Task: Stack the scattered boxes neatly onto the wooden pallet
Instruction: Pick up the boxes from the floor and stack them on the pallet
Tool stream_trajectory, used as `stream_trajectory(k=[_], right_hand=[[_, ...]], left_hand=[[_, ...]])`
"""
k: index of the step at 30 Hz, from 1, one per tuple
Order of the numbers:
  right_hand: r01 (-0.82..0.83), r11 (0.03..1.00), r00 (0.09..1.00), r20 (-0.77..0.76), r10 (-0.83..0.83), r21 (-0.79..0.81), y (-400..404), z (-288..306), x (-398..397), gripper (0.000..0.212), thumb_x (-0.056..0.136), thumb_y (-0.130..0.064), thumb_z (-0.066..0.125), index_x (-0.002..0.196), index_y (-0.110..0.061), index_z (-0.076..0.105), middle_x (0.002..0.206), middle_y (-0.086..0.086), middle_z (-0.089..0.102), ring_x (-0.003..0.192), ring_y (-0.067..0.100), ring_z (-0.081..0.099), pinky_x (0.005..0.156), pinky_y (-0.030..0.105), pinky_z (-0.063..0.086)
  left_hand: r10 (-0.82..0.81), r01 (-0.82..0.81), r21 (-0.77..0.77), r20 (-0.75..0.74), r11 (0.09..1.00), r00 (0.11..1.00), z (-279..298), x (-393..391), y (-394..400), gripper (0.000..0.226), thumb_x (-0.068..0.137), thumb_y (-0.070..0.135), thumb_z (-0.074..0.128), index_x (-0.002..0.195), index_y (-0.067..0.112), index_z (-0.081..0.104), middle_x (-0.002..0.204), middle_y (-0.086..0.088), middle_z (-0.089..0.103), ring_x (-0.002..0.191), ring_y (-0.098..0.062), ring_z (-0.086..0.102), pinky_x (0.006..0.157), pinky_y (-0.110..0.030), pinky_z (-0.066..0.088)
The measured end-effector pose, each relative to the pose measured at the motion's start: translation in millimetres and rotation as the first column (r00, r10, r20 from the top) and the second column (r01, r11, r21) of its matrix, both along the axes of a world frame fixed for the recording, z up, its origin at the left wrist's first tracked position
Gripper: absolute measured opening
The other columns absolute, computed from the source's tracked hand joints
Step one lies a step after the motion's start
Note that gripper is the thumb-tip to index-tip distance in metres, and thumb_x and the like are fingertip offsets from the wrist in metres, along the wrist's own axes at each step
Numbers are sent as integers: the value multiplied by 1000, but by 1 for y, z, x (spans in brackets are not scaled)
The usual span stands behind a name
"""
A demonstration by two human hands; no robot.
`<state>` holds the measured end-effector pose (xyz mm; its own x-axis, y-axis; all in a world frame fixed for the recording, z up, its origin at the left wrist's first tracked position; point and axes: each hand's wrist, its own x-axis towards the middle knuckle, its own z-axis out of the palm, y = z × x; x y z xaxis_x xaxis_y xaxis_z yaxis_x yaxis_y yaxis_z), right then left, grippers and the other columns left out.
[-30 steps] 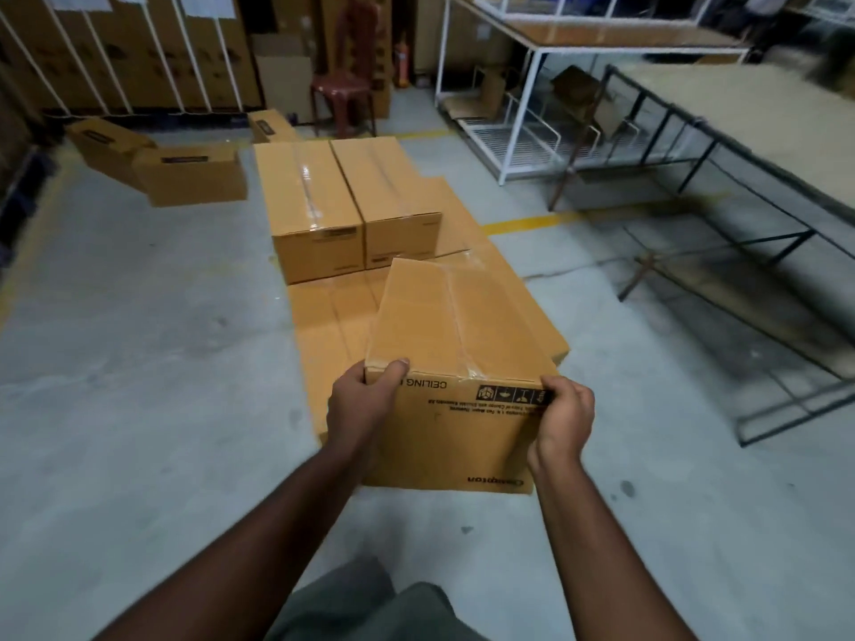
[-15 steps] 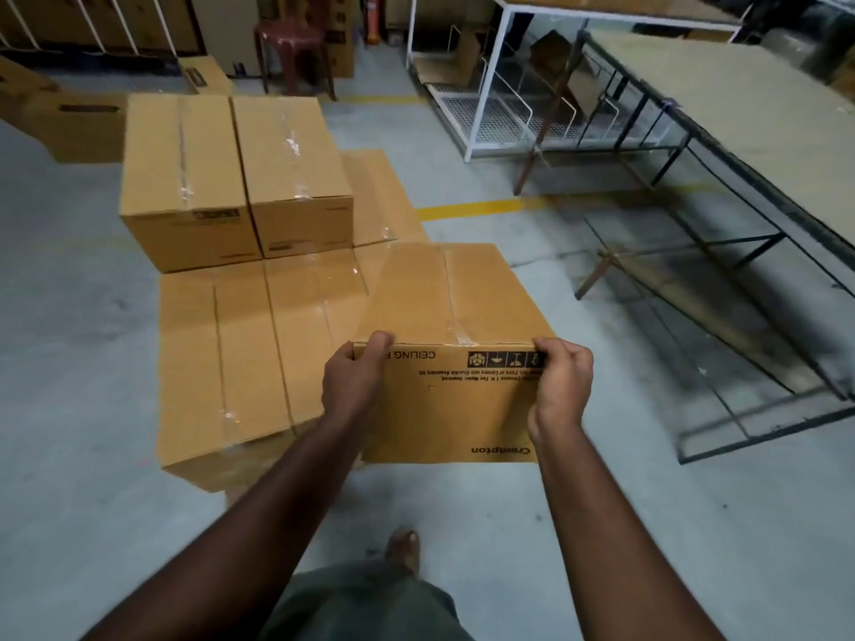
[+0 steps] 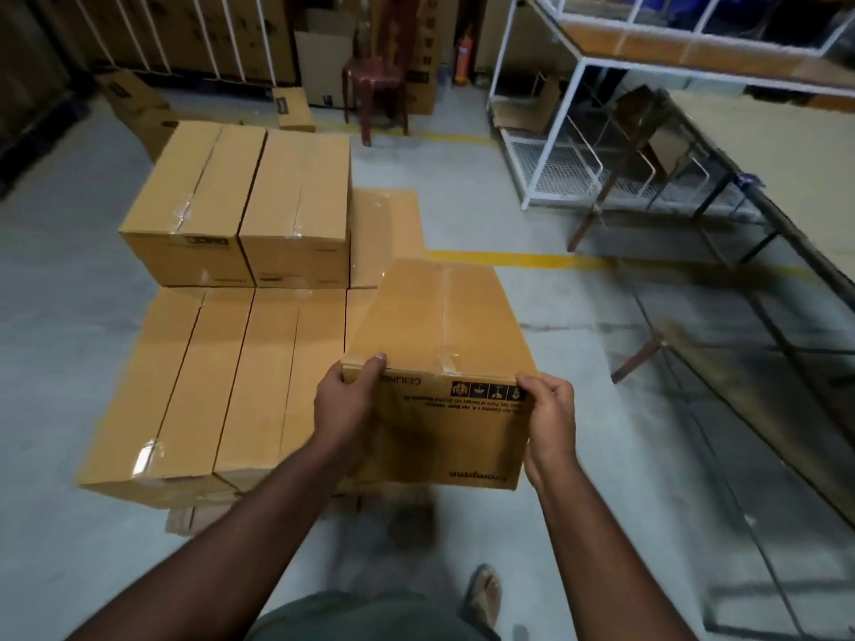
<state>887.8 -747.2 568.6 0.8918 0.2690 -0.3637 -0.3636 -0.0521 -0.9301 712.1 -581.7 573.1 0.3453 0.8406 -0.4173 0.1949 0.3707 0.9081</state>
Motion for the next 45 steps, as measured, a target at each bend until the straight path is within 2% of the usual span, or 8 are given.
stream_trajectory(k=[4,8,14,23,27,31,40,45], right_hand=[[-172,984,984,-54,170,-50,1,7,73,30,95,-24,68,122,-28,55,112,1,73,88,11,70,64,27,48],[-314,949,946,-74,315,23,24,26,128,79,97,-38,72,163,-31,27,139,-5,63,103,6,69,68,22,56],[-321,945,940,-98,326,63,85,25,171,64,99,-27,72,157,-31,44,134,0,69,110,18,72,77,33,61],[-432,901,901,15,433,-29,164,12,221,41,102,-25,68,131,-51,55,128,-15,69,115,18,69,101,52,56],[-460,885,887,14,462,-67,219,-14,253,70,101,-24,69,162,-33,33,156,-8,52,135,21,58,114,55,46],[-536,840,839,60,541,-82,284,-52,299,66,101,-23,68,160,-30,39,149,-4,59,133,21,59,117,51,45],[-585,787,791,75,607,-196,416,-133,388,64,100,-24,69,158,-33,41,148,-9,59,134,15,58,114,43,48],[-600,763,784,12,620,-242,453,-162,388,65,102,-21,67,161,-26,38,152,-4,56,136,19,56,115,42,46]], left_hand=[[127,-126,21,-34,992,991,2,59,-18,34,92,53,68,106,22,65,101,-2,71,98,-24,67,80,-41,57],[189,-189,35,-25,981,982,11,102,-7,42,90,56,68,114,21,64,108,-5,72,104,-27,67,95,-55,56],[203,-198,176,-10,964,979,10,145,42,18,92,51,68,92,35,59,95,7,70,94,-17,67,90,-50,58],[-46,37,89,102,995,994,-2,168,139,24,97,45,67,119,36,64,118,11,71,112,-10,64,86,-30,52],[-106,105,26,72,994,992,-12,194,201,26,96,40,70,119,38,58,117,12,67,112,-9,60,96,-33,47],[-87,87,-24,-13,996,996,-36,235,268,30,96,35,71,124,34,61,121,7,67,114,-14,60,85,-29,50],[-169,151,-77,-412,986,895,-98,323,403,63,99,34,67,153,12,44,146,-8,55,139,-33,49,111,-44,46],[-201,306,36,-680,951,706,-125,323,446,34,95,48,67,108,18,59,118,-6,58,116,-33,53,92,-44,49]])
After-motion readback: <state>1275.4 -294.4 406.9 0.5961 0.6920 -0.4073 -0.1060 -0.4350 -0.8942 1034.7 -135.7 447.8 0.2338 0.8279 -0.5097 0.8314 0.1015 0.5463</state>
